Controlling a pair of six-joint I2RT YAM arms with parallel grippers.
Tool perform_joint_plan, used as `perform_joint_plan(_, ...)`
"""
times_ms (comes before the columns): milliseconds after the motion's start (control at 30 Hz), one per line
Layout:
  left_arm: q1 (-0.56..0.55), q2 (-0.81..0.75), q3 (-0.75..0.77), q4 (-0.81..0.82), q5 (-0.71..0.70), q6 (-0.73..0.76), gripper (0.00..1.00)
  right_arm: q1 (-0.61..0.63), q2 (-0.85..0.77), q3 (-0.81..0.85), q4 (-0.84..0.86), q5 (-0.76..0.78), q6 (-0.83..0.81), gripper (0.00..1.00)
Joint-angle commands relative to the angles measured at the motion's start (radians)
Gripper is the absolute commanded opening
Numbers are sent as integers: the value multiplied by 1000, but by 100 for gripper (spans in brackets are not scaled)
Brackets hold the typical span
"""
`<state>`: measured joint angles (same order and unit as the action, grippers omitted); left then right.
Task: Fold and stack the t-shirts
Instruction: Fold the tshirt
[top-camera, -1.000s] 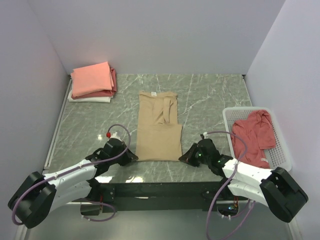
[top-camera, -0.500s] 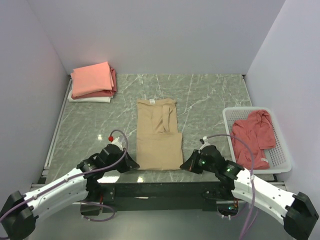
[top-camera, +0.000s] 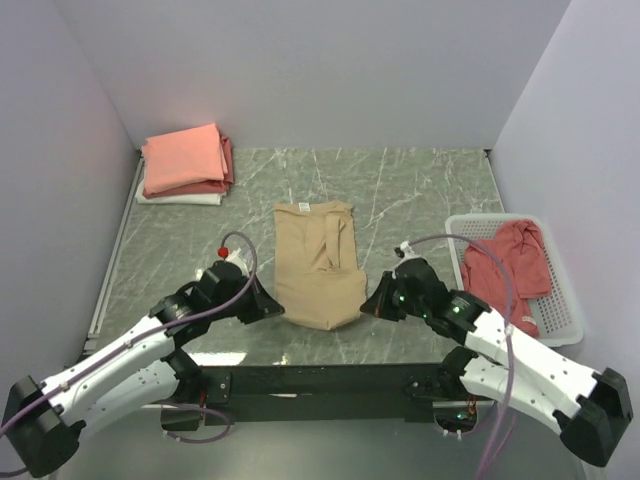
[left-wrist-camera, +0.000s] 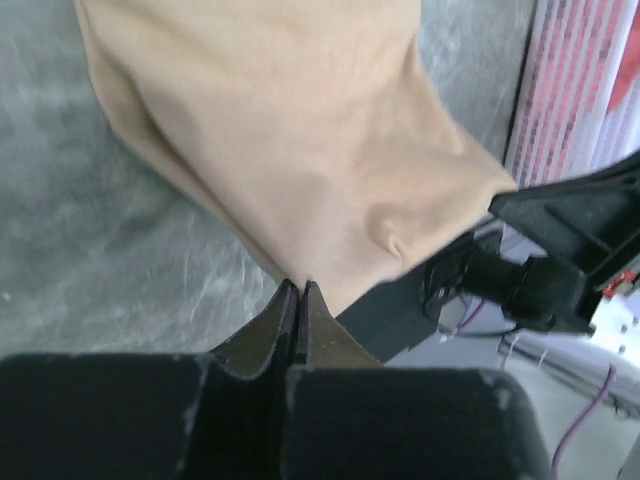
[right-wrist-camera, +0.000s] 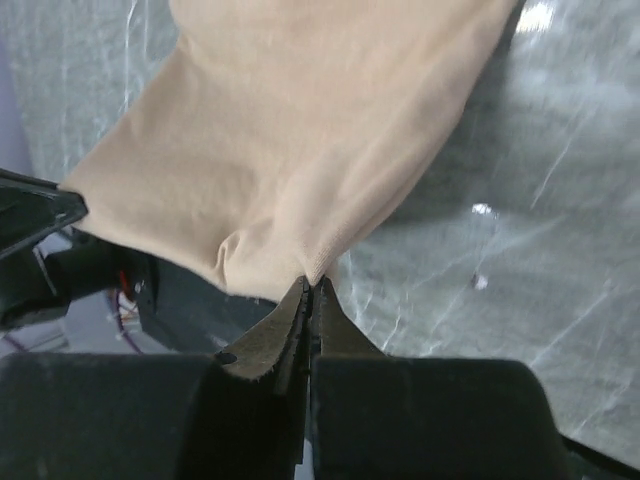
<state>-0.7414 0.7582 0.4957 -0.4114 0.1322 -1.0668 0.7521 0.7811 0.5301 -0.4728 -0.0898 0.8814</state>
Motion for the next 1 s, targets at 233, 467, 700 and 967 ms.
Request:
perform_joint_plan(233,247,338,303,157,191,140,0,-227,366,333,105,-119,-176,0)
perform_joint_plan(467,398,602,472,267,314,110,0,-342,702,635,91,-229,-266,0)
perform_joint_plan(700,511,940,761,321,379,103,0,-447,1080,1011,73,-312,-309,0)
perform_joint_plan(967,593,1343,1107,307,434,146,1,-504,1483,1428,62,-389,-294,16)
